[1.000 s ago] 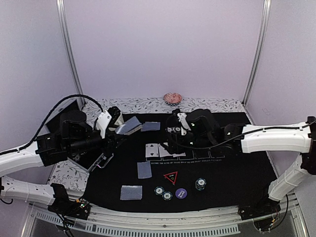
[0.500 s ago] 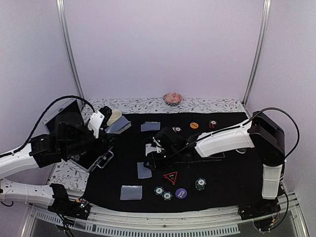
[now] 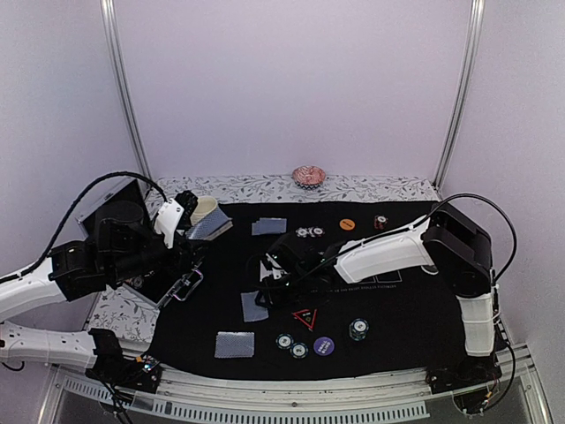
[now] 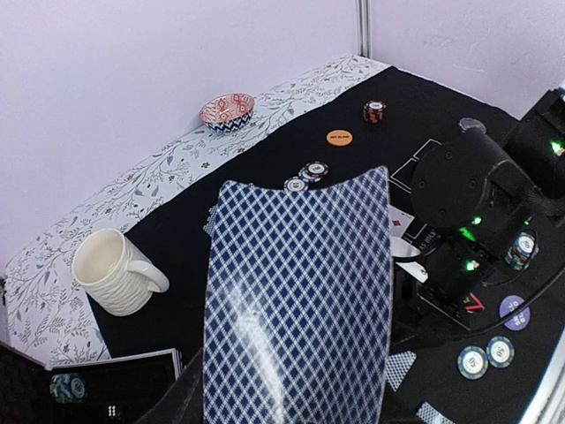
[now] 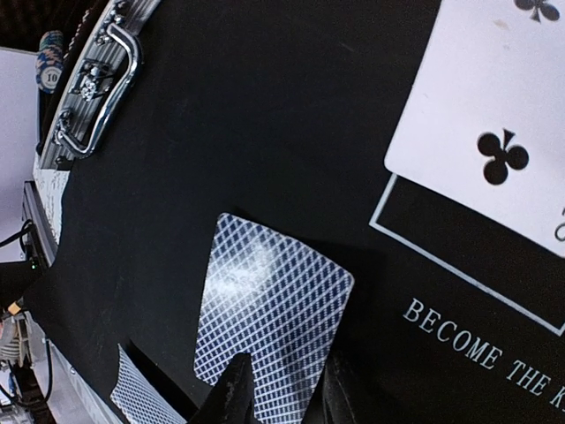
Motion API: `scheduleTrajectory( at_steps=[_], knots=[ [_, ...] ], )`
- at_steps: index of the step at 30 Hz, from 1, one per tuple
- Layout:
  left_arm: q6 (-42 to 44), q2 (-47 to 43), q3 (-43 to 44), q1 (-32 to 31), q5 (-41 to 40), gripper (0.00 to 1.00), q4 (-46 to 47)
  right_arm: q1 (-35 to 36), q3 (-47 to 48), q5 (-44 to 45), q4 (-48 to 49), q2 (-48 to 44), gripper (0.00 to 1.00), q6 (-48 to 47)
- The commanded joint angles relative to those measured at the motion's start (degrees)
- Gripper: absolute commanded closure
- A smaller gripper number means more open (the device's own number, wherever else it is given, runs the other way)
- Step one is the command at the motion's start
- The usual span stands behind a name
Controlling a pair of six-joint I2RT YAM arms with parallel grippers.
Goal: Distribute texas hold em gaming equipment
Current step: Pick up the poker card from the poker table mat.
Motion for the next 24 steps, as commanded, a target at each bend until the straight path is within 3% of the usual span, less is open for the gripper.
scheduleTrajectory(
  at_steps=[1,4,11,16,24],
  knots=[
    [1.0,-1.0,0.8,0.7,0.2,0.57,-0.3,-0.3,0.8,-0.8,0.4,1.6,0.79,0.5],
    [1.1,-0.9,0.9,0.7,0.3,0.57,-0.5,-0.4,0.4,-1.3,1.1,1.4,0.97,0.7],
    [1.3,-0.9,1.0,0.7,0.2,0.57,-1.5,-1.5,-1.5,-7.8,6.4,-3.0,0.98,0.2],
    [1.6,-1.2,1.2,0.7,0.8,0.58,-2.6,-5.7,-7.6,-11.8,11.8,-12.4,0.98,1.4],
    [4.0,-1.0,3.2,0.6,3.9,0.58,-5.5,-20.0,-23.1,-7.6,6.7,-31.2,0.98,-2.8]
  ],
)
